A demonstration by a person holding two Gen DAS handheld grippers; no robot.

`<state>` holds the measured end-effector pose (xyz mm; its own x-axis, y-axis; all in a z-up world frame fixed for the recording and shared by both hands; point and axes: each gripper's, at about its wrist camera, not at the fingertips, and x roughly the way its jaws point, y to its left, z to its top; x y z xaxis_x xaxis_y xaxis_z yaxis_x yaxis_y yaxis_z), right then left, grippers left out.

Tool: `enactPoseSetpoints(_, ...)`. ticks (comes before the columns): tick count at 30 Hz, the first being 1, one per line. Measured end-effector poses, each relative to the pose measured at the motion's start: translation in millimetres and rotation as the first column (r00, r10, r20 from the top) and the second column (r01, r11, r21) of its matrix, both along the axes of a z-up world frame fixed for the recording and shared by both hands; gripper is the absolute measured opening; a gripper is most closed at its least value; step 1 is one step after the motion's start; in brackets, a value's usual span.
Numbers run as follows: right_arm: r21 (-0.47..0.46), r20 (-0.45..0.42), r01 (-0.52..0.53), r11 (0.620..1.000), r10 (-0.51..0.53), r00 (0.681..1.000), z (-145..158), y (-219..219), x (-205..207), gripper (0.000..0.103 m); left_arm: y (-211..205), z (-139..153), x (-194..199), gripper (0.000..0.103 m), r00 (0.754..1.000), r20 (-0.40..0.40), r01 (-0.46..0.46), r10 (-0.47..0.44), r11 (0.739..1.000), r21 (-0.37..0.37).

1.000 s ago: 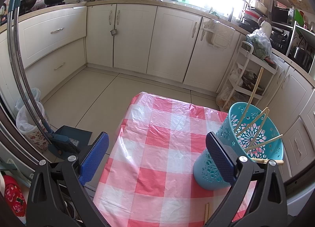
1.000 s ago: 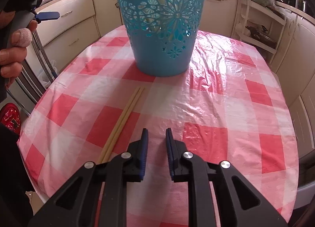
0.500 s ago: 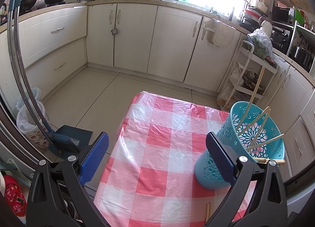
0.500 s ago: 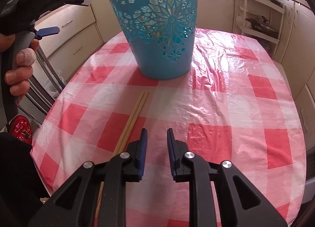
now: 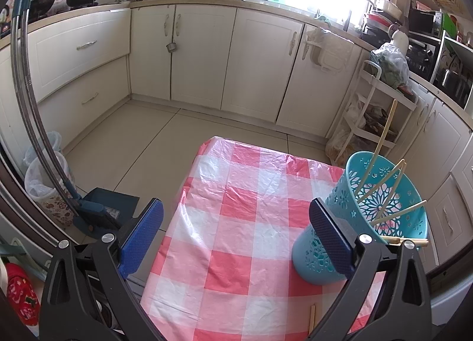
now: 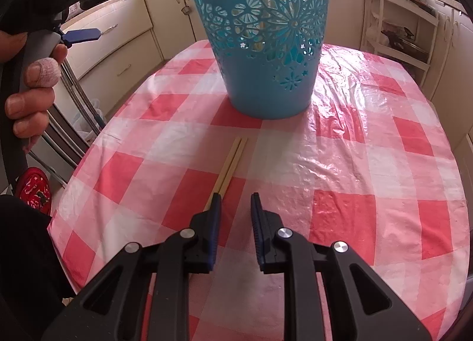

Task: Organize utensils
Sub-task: 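Move the open right gripper back down to the chopsticks on the cloth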

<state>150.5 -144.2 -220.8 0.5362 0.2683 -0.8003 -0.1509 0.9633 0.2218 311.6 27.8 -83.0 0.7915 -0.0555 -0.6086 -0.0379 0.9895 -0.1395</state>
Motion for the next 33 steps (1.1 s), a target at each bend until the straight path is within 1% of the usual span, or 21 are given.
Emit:
enactPoseSetpoints(4, -0.009, 0.016, -0.017, 1.0, 0.017, 1.0, 0.1, 5.9, 3.1, 0.021, -0.6, -0.4, 0.1, 0.095, 1.0, -0.001, 0.002, -0.002, 1.0, 0.003)
enactPoseSetpoints(6, -0.043, 0.012, -0.027, 0.999, 0.027, 1.0, -1.6, 10.3, 5.1, 0.021, -1.0, -0.6, 0.5, 0.095, 1.0, -0.002, 0.002, -0.002, 1.0, 0.005)
enactPoseSetpoints(11, -0.076, 0.014, -0.043, 0.996, 0.044, 0.999, -1.3, 13.5, 7.7, 0.021, -1.9, -0.9, 0.9, 0.095, 1.0, -0.003, 0.003, -0.003, 1.0, 0.005)
enactPoseSetpoints(13, -0.094, 0.01, -0.058, 0.994, 0.06, 0.998, -0.6, 14.1, 8.2, 0.019, -2.6, -1.2, 0.6, 0.095, 1.0, -0.002, 0.005, -0.005, 1.0, 0.009)
enactPoseSetpoints(17, -0.119, -0.001, -0.074, 0.99, 0.074, 0.997, 0.6, 7.8, 7.1, 0.015, -2.0, -1.2, 0.6, 0.095, 1.0, -0.004, 0.001, -0.001, 1.0, 0.002)
enactPoseSetpoints(22, -0.147, -0.012, -0.057, 0.987, 0.056, 0.998, 0.0, -11.2, 2.3, 0.015, -2.0, -1.0, 0.4, 0.095, 1.0, -0.004, 0.004, -0.004, 1.0, 0.006)
enactPoseSetpoints(26, -0.131, -0.026, -0.045, 0.99, 0.042, 0.999, -1.0, -24.1, 3.3, 0.015, -2.6, -0.8, 0.3, 0.095, 1.0, -0.006, 0.006, -0.006, 1.0, 0.008)
enactPoseSetpoints(28, -0.115, -0.029, -0.025, 0.993, 0.022, 0.999, -2.2, -28.1, 5.8, 0.017, -3.9, -1.3, 0.0, 0.095, 1.0, -0.006, 0.009, -0.009, 1.0, 0.015)
enactPoseSetpoints(33, -0.072, -0.029, 0.0, 0.997, -0.002, 1.0, -3.7, -28.2, 16.5, 0.018, -5.4, -5.4, -1.1, 0.095, 1.0, -0.015, 0.01, -0.01, 0.999, 0.036)
